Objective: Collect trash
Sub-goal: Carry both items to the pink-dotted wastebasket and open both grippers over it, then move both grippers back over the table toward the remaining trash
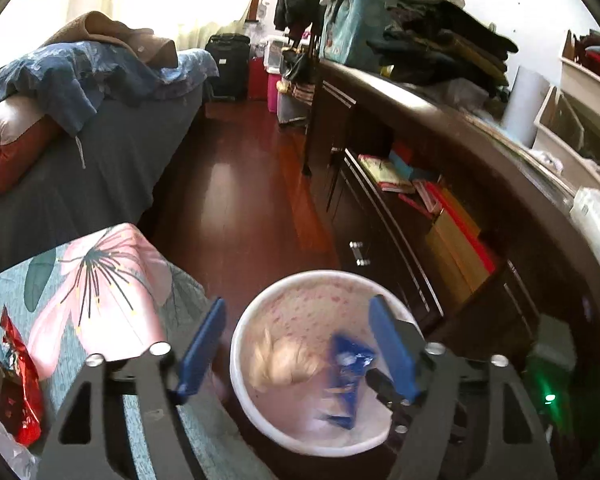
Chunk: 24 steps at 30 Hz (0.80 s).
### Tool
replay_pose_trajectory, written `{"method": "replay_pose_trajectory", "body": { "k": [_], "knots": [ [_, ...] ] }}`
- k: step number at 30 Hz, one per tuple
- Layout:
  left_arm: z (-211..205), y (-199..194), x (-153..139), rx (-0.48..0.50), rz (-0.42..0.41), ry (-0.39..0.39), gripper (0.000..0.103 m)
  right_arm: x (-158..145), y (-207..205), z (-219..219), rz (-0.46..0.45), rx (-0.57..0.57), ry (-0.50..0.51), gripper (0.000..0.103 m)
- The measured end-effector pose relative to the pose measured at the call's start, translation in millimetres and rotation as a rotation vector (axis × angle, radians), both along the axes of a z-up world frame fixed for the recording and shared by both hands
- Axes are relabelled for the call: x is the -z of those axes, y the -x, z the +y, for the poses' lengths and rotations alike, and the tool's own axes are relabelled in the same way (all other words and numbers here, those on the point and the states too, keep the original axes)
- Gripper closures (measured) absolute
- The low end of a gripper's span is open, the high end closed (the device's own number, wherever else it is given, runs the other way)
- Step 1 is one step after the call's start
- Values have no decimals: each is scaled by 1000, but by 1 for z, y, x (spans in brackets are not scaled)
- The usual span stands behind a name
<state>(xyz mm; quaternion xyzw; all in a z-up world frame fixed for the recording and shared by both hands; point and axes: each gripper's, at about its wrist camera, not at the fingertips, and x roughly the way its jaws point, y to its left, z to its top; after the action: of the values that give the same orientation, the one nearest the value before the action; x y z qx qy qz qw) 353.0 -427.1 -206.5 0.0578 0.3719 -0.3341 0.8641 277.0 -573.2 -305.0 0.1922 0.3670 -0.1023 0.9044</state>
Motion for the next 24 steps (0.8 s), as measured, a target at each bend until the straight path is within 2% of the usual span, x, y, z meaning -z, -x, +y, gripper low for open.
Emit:
{"method": "replay_pose_trajectory", "body": {
  "k": [2, 5, 10, 15, 20, 24],
  "knots": [
    [0, 1, -4, 1, -14, 0, 24, 1, 0, -1, 2, 6, 0, 61],
    [6, 6, -10, 2, -29, 5, 22, -1, 7, 1, -1, 14, 7, 54],
    [26, 21, -21, -23, -44, 1, 19, -13, 22, 17, 7, 18, 33, 50],
    [61, 44, -35, -69, -85, -16, 14, -31, 41, 43, 20, 19, 74, 34],
    [106, 66, -44, -133, -108, -39, 7, -54, 62, 80, 37, 14, 139, 14],
    [150, 76, -45, -220, -112, -77, 4, -72, 78, 116, 27, -27, 183, 8]
  ]
}}
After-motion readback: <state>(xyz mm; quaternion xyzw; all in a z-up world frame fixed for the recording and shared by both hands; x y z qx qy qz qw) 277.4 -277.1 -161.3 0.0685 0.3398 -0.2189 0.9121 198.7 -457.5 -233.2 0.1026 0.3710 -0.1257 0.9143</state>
